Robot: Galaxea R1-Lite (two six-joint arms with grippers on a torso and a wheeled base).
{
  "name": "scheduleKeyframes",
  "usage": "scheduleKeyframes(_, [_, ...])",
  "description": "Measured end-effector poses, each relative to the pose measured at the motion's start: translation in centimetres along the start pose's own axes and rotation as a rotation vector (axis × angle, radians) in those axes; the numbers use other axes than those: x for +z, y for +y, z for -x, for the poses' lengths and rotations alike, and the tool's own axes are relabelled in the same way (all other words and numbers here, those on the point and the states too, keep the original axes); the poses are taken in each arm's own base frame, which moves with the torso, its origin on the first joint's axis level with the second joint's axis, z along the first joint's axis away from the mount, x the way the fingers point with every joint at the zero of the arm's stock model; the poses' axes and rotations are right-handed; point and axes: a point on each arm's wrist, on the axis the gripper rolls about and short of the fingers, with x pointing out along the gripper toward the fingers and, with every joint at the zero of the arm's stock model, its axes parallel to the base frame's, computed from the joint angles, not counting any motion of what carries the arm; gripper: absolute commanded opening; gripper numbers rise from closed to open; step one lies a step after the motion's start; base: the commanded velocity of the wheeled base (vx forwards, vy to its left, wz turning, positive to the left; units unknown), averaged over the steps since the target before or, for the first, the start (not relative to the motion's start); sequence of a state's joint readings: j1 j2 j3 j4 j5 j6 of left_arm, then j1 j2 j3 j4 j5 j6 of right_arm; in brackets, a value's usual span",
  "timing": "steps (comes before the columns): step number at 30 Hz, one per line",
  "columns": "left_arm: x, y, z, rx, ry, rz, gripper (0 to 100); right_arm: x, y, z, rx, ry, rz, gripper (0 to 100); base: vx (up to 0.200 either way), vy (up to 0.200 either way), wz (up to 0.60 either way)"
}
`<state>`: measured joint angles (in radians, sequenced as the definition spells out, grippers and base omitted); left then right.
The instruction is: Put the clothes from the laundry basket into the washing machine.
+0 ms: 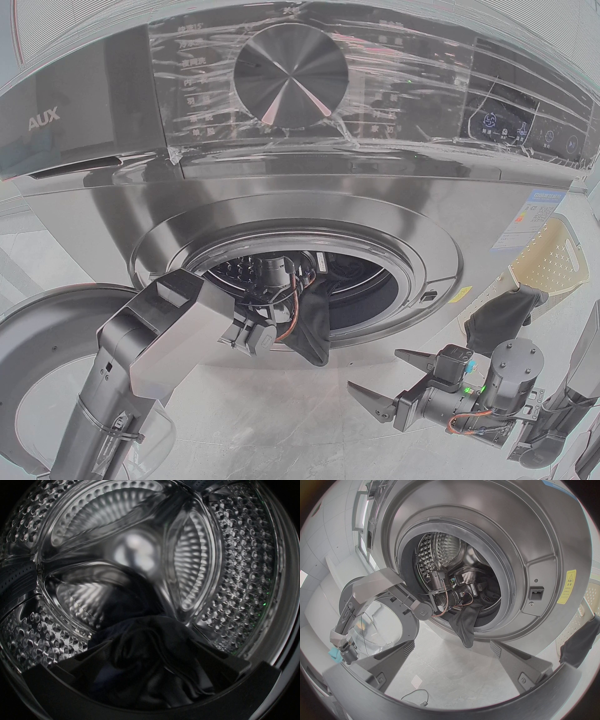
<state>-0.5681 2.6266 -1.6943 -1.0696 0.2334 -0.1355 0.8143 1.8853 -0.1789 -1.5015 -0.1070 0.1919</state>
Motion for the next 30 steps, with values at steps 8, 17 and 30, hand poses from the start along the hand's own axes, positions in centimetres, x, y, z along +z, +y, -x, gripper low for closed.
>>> scheduleKeyframes(8, [-0.6, -2.3, 4.6, -0.053, 0.130, -0.023, 100, -0.1, 0.0, 0.1, -0.001, 0.005, 0.001, 100, 0.000, 0.000, 0.00])
scheduleKeyframes(17, [0.3, -2.5, 12.0, -0.126, 0.249, -0.060, 100, -0.4, 0.0, 0.7, 0.002, 0.022, 0.003, 100, 0.000, 0.000, 0.00])
scheduleKeyframes(30, [5.4, -3.0, 24.7, -0.308, 0.311, -0.068, 100, -0.4, -0.1, 3.2, 0.002, 0.036, 0.002, 100, -0.092, 0.000, 0.00])
